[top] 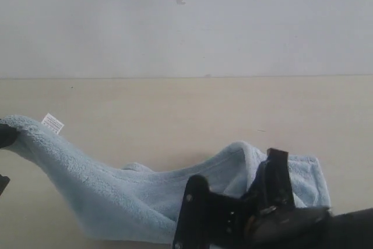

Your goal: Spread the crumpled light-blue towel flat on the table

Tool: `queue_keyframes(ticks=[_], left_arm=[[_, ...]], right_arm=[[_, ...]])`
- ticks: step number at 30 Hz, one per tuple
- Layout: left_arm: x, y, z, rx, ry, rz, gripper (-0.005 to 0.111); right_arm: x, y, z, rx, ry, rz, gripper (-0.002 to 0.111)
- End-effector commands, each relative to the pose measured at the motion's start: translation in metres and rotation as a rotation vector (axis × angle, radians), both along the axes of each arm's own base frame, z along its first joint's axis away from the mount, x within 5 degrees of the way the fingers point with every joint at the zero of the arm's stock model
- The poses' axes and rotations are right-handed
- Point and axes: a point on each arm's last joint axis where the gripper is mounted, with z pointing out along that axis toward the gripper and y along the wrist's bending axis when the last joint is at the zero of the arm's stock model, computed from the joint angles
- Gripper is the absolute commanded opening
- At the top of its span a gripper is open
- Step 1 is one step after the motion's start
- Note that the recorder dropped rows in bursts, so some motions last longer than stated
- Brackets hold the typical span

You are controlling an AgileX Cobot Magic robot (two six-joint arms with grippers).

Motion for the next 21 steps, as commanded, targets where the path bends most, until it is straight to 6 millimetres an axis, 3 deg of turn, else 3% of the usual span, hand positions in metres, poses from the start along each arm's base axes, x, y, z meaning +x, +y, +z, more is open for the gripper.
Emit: queue_keyframes(ticks=[1,8,14,17,21], left_arm=[[-0.001,0.001,0.001,-0.023,-0.006,0.010,0.004],[-0.001,0.001,0.000,-0.021,-0.003,0.012,0.004],[-0.002,0.002,0.000,-0.017,0.003,0.015,0.004],[-0.002,0.002,0.000,-0.017,0.003,0.015,0.004],[-0.001,0.010,0.001,0.051,-0.020,0.063,0.004]], right_arm=[[-0.013,-0.023,0.049,0.200,0.002,-0.085,0.001],[-0.031,-0.085,0.119,0.395,-0.137,-0.178,0.001],[-0.052,-0.137,0.145,0.510,-0.154,-0.234,0.001],[-0.058,-0.138,0.147,0.595,-0.105,-0.183,0.001],[-0.051,-0.110,0.140,0.563,-0.084,-0.080,0.001]])
